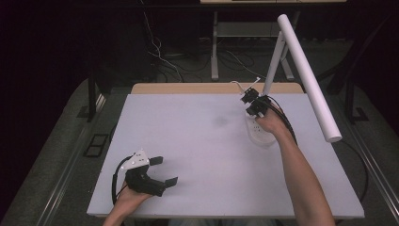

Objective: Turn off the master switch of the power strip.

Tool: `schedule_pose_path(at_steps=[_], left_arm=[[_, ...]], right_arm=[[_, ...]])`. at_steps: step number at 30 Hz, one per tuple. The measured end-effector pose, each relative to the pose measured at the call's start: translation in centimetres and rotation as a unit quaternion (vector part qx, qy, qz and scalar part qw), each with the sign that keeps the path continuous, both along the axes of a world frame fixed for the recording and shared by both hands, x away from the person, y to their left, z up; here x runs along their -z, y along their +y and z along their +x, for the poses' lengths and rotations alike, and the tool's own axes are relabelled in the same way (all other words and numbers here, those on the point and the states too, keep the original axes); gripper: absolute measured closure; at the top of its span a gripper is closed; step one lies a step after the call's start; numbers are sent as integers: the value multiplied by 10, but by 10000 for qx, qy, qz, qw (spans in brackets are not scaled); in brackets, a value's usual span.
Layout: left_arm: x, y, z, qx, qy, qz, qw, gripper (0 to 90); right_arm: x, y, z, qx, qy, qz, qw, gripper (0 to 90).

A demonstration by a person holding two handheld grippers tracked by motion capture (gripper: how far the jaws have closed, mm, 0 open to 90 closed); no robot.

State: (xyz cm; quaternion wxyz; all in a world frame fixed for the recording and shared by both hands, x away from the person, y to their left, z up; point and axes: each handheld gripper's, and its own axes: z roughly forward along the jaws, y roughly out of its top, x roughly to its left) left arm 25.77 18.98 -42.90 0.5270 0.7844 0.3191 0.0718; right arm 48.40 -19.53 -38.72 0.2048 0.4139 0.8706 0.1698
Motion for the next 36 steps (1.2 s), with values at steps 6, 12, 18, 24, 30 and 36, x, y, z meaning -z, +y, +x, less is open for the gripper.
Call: schedule_pose_path(at_steps=[6,12,18,24,30,36], left_arm=[[0,-1,-1,14,-3,-3,10000,0],[-1,-1,-1,29,-15,-24,10000,0],[-1,-3,-1,50,-4,-26,10000,0],[-1,-4,-1,60,-15,-3,10000,0],[0,-4,-1,62,-15,-3,10000,0],[0,-5,-1,51,9,-3,10000,0]], right_arm=[[-12,6,-9,-102,-84,160,9998,891],[-24,5,-20,-152,-210,308,9992,890],[-37,2,-39,-270,-375,517,9976,890],[-45,-3,-59,-313,-449,793,9953,740],[-50,-14,-78,-317,-477,1214,9910,520],[-54,-23,-101,-419,-483,1609,9849,355]])
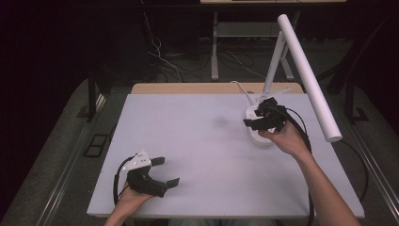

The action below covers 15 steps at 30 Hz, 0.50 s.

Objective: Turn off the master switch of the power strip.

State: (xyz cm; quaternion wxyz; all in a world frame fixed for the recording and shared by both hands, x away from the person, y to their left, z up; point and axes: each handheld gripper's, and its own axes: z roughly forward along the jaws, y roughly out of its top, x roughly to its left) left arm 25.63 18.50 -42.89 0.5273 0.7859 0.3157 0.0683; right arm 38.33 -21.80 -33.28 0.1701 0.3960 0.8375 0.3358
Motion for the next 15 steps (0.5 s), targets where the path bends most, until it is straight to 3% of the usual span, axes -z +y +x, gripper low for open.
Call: schedule_pose_path(at_steps=[4,6,8,15], left_arm=[[0,0,0,-8,1,-1,10000,0],[0,0,0,-10,-1,-1,10000,0],[0,0,0,-9,-2,0,10000,0],[0,0,-1,-12,-9,0,10000,0]], right_arm=[[0,-6,-14,-126,56,201,9997,120],[1,-9,-22,-206,20,282,9994,100],[2,-12,-30,-207,44,314,9993,0],[6,-24,-53,-110,42,642,9979,0]])
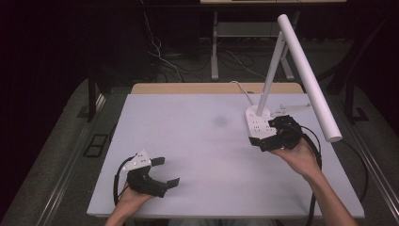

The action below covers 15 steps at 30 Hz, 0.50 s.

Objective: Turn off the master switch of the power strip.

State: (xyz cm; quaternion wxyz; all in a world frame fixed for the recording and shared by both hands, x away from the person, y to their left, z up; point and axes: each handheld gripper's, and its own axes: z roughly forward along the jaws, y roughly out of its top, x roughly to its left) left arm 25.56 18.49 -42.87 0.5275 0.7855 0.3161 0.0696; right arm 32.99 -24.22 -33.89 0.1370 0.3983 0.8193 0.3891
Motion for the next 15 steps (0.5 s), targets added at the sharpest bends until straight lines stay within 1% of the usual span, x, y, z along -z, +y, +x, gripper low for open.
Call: schedule_pose_path(at_steps=[2,4,8,9,15], left_arm=[[0,0,0,2,-18,7,10000,0],[0,0,0,-3,-6,-4,10000,0],[0,1,0,-11,-15,-11,10000,0],[0,1,0,-17,-14,-13,10000,0],[0,0,0,-23,-15,-10,10000,0]], right_arm=[[3,-4,-7,7,7,66,10000,0],[6,-6,-13,40,4,73,10000,0],[17,-13,-27,101,14,180,9998,1],[20,-15,-31,111,55,244,9996,0],[42,-26,-54,170,76,367,9992,1]])
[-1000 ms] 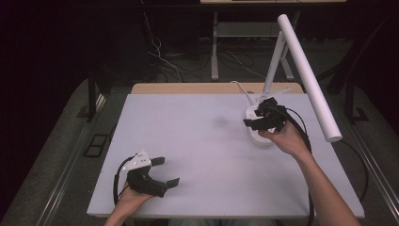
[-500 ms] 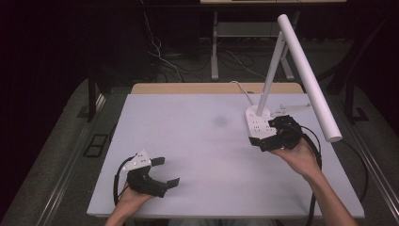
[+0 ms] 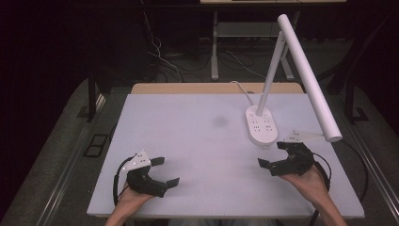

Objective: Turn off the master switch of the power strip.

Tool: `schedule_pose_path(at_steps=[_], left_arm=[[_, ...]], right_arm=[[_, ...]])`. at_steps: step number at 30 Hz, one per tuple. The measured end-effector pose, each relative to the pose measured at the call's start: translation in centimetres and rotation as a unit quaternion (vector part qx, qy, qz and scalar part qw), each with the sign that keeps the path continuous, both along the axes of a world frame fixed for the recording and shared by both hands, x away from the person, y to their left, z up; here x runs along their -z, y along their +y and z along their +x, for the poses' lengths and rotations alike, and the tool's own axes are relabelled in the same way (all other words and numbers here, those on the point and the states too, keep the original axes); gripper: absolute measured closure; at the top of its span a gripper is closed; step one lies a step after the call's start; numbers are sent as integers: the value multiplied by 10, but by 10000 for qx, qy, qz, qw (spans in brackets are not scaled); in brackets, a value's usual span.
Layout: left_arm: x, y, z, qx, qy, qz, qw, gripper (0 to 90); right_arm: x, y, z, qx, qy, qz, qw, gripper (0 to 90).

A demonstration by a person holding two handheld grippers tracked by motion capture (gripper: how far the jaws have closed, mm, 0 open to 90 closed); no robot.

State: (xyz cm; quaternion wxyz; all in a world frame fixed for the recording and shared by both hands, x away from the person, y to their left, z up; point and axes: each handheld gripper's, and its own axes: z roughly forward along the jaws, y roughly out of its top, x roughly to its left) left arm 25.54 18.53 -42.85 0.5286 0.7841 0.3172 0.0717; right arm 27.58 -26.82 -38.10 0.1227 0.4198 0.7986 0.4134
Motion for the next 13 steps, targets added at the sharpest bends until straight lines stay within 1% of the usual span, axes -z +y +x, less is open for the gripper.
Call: schedule_pose_path(at_steps=[2,3,5,8,11,12,13], left_arm=[[0,0,0,-2,-8,11,10000,0],[0,0,0,-12,-1,6,10000,0],[0,0,0,-8,-6,4,10000,0],[0,0,0,-8,3,19,10000,0],[0,-1,0,-7,11,26,10000,0],[0,0,0,-1,5,28,10000,0],[0,0,0,-4,13,25,10000,0]], right_arm=[[7,-3,-5,9,0,15,10000,1],[11,-4,-8,27,49,46,10000,1],[18,-8,-13,88,34,87,9999,1],[30,-13,-21,167,45,210,9996,1],[34,-14,-24,157,33,187,9997,1],[34,-14,-25,148,-31,211,9997,1],[33,-14,-25,172,-28,256,9995,1]])
